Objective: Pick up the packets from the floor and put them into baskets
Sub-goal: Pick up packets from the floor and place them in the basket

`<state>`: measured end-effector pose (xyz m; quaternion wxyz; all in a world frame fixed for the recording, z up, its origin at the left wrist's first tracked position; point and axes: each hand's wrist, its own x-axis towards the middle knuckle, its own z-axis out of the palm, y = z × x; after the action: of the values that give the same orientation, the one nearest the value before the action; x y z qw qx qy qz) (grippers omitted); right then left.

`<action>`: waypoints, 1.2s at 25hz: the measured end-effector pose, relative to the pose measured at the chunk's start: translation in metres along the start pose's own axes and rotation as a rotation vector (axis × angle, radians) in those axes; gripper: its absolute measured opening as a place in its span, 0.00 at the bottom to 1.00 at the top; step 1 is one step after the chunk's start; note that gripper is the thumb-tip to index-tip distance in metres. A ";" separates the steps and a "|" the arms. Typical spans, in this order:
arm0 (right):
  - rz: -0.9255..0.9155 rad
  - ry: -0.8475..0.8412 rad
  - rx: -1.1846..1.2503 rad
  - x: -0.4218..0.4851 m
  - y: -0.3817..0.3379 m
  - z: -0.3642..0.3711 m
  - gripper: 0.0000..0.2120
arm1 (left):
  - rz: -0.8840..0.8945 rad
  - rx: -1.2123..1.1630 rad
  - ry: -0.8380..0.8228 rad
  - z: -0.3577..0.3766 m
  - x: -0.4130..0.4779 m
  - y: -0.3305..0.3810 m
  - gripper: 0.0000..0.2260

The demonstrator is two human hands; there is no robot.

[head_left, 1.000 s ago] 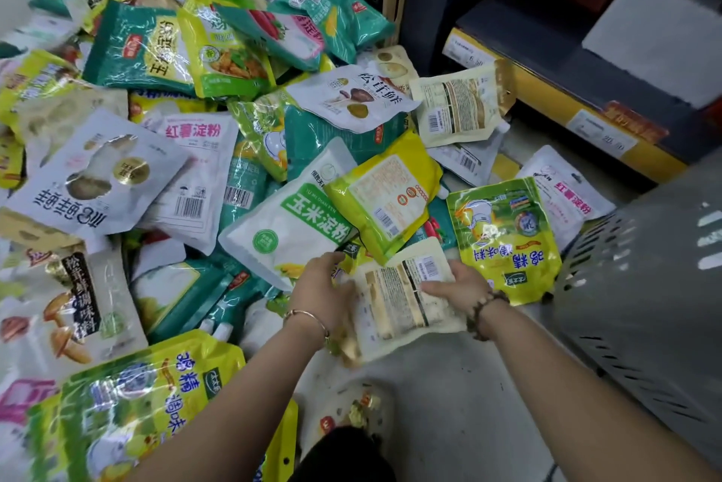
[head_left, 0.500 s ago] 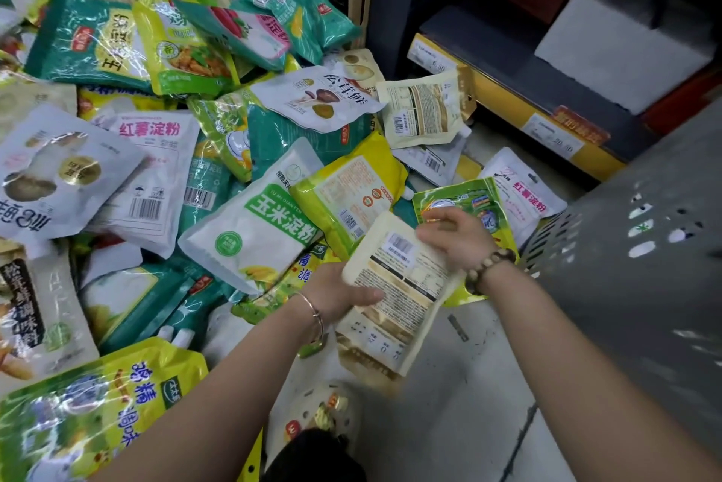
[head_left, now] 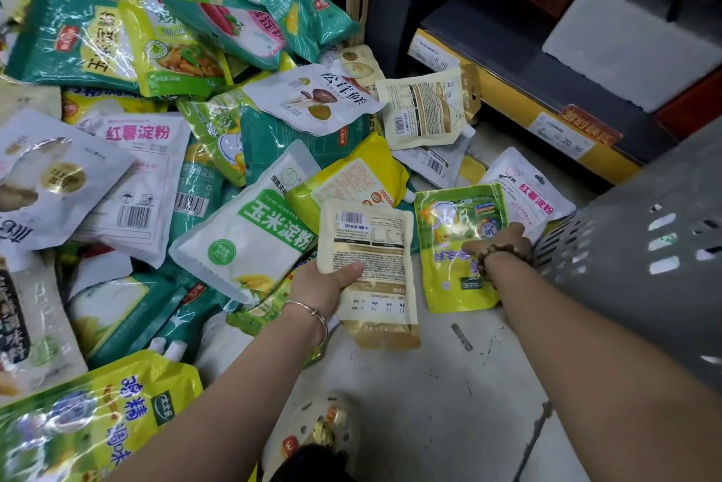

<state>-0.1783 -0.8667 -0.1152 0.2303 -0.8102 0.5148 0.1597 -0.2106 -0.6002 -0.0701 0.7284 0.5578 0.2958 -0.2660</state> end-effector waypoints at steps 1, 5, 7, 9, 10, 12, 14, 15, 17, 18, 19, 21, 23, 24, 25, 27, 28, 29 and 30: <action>0.016 -0.020 0.043 -0.002 0.002 0.003 0.42 | 0.022 -0.011 0.026 0.000 0.001 0.000 0.06; 0.013 -0.168 0.413 -0.016 0.015 0.019 0.36 | 0.043 -0.047 0.111 -0.005 0.003 0.002 0.06; -0.055 -0.187 0.530 -0.026 0.020 0.014 0.29 | 0.061 -0.021 0.142 -0.012 0.005 0.003 0.05; -0.160 -0.152 0.582 -0.039 0.024 0.003 0.19 | 0.084 -0.007 0.134 -0.019 0.004 0.005 0.05; -0.230 -0.129 0.573 -0.047 0.026 -0.003 0.17 | 0.095 0.003 0.131 -0.022 0.003 0.006 0.05; -0.383 -0.115 0.521 -0.070 0.029 -0.012 0.17 | 0.110 0.020 0.125 -0.027 -0.001 0.009 0.05; -0.485 -0.127 0.484 -0.092 0.031 -0.018 0.17 | 0.116 0.015 0.103 -0.032 -0.007 0.011 0.05; -0.508 -0.117 0.495 -0.101 0.031 -0.021 0.16 | 0.115 0.007 0.082 -0.034 -0.010 0.013 0.06; -0.530 -0.065 0.552 -0.116 0.028 -0.030 0.16 | 0.116 -0.014 0.036 -0.038 -0.019 0.018 0.06; -0.543 -0.040 0.595 -0.122 0.026 -0.035 0.16 | 0.125 -0.023 0.018 -0.040 -0.024 0.021 0.06; -0.558 -0.017 0.641 -0.129 0.023 -0.042 0.16 | 0.140 -0.027 0.005 -0.041 -0.030 0.024 0.06; -0.597 0.023 0.723 -0.144 0.018 -0.058 0.17 | 0.193 -0.025 0.006 -0.039 -0.045 0.031 0.06; -0.635 0.034 0.806 -0.160 0.009 -0.075 0.18 | 0.253 -0.046 0.022 -0.035 -0.061 0.042 0.06; -0.650 0.039 0.841 -0.168 0.005 -0.084 0.18 | 0.284 -0.065 0.021 -0.033 -0.070 0.049 0.06; -0.666 0.049 0.865 -0.177 0.001 -0.093 0.17 | 0.319 -0.078 0.016 -0.029 -0.079 0.056 0.06; -0.702 0.068 0.900 -0.197 -0.004 -0.112 0.17 | 0.388 -0.084 0.006 -0.022 -0.101 0.073 0.06; -0.717 0.073 0.920 -0.207 -0.005 -0.122 0.17 | 0.420 -0.086 -0.003 -0.018 -0.114 0.081 0.06; -0.731 0.081 0.944 -0.217 -0.006 -0.132 0.17 | 0.449 -0.086 -0.015 -0.015 -0.128 0.090 0.05; -0.744 0.096 0.969 -0.227 -0.006 -0.143 0.16 | 0.473 -0.075 -0.023 -0.013 -0.141 0.098 0.05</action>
<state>-0.2654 -0.7685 0.1188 0.5895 -0.7450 0.2211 -0.2203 -0.2384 -0.5566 0.0946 0.7941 0.5810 0.1582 -0.0832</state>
